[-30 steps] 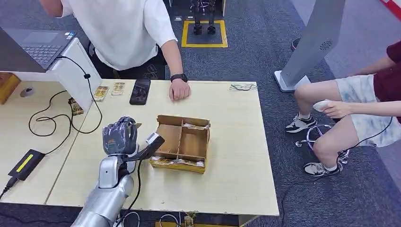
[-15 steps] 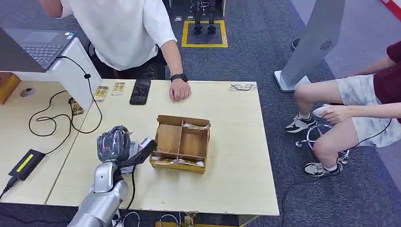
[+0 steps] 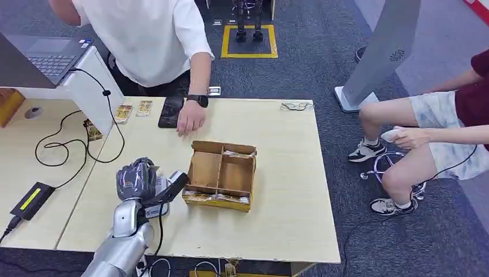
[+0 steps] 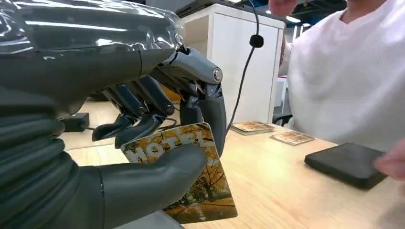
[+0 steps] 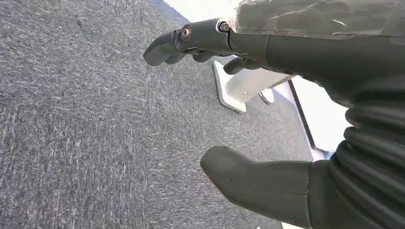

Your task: Pass the card to the sensor for recognition and then transmit it.

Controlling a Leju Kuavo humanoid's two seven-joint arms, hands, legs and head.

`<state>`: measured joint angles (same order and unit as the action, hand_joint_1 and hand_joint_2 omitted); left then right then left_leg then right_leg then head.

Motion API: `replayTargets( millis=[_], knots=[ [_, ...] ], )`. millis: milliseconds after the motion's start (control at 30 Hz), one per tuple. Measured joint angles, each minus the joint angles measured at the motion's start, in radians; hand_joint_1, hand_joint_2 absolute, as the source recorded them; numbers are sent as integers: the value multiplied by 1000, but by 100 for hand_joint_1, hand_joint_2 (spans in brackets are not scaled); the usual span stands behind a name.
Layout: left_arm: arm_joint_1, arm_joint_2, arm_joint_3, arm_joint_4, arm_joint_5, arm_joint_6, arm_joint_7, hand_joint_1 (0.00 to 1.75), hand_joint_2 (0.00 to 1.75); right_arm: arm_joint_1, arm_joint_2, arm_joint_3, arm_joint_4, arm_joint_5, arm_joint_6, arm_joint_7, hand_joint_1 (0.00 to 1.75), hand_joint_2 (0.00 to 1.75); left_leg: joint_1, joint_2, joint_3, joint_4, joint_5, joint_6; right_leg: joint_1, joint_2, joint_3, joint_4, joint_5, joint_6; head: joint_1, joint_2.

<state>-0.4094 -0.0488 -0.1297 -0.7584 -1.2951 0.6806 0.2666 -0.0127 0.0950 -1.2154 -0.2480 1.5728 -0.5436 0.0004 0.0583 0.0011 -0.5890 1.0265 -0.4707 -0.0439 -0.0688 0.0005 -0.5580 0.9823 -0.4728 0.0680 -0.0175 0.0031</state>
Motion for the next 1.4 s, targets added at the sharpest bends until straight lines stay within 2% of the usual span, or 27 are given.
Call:
replayTargets(
  millis=[167,433,700,1033,1133,1233,1400],
  knots=[
    [6,2,0,0,36,10,-24,175,175,2,0,3,-1,0,-1,0,0,175,0,0,0,0,0,0,0,0,0,0,0,0,0,0],
    [7,4,0,0,42,6,-24,175,175,3,0,9,-2,0,0,0,0,175,0,0,0,0,0,0,0,0,0,0,0,0,0,0],
    [8,7,0,0,40,-62,-17,175,175,4,0,13,-2,0,1,8,0,175,0,0,0,0,0,0,0,0,0,0,0,0,0,0],
    [7,8,0,0,40,-63,-17,175,175,6,0,17,-3,0,1,7,0,175,0,0,0,0,0,0,0,0,0,0,0,0,0,0],
    [9,8,0,0,48,-38,-21,175,175,7,0,17,-4,0,0,6,0,175,0,0,0,0,0,0,0,0,1,0,0,0,0,0],
    [20,8,2,-15,55,7,-54,175,175,8,0,17,-5,0,-1,-1,0,175,0,0,0,0,0,0,0,0,1,0,0,0,0,0],
    [50,-8,51,-100,3,16,-136,175,175,9,0,17,-6,0,-2,-8,0,175,0,0,0,0,0,0,0,0,0,0,0,0,0,0]
  ],
)
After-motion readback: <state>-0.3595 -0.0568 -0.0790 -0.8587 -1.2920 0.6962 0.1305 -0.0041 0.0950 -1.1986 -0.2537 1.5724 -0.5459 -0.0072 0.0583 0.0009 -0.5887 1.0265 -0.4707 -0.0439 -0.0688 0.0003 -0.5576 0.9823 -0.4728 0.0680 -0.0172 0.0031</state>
